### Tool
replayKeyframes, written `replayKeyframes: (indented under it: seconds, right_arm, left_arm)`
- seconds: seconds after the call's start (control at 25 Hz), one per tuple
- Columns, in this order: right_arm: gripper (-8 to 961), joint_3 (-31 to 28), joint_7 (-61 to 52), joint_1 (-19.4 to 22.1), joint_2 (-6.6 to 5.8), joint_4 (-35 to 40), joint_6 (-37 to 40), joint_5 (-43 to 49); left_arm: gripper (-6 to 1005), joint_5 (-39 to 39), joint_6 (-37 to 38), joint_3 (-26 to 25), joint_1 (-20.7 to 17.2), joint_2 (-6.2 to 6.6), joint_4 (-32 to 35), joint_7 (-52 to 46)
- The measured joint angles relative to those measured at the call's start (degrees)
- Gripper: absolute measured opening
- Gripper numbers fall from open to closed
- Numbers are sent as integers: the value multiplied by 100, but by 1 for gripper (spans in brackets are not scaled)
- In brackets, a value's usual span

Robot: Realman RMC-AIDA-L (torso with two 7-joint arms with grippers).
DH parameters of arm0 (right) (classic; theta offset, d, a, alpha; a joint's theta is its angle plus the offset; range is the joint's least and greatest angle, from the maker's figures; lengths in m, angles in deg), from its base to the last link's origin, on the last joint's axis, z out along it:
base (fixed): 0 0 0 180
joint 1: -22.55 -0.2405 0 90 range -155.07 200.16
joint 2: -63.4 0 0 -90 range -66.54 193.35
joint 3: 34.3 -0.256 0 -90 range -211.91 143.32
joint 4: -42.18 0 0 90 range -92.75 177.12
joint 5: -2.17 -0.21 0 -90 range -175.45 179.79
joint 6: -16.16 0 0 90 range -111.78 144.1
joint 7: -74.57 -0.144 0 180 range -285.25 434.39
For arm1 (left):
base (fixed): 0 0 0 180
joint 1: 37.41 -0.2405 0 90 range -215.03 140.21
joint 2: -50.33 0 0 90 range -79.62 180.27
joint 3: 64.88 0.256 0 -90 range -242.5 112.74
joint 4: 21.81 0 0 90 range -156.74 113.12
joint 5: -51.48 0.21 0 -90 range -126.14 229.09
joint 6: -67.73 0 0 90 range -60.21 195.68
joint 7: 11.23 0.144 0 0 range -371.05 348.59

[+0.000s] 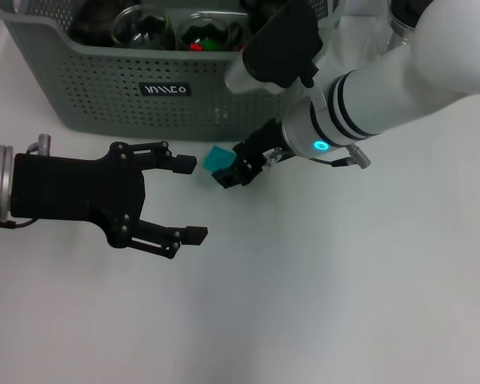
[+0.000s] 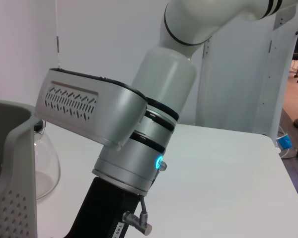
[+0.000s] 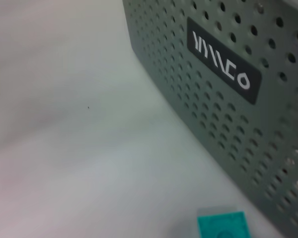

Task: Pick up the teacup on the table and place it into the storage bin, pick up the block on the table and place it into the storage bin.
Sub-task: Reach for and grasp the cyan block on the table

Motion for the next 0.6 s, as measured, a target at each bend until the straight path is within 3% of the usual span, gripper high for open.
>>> replayKeyframes:
  seconds: [0.6]
  right_arm:
    - [604, 123, 142, 5, 21, -54, -236, -50]
  left_arm:
    - [952, 0, -2, 0, 1, 0, 0, 11]
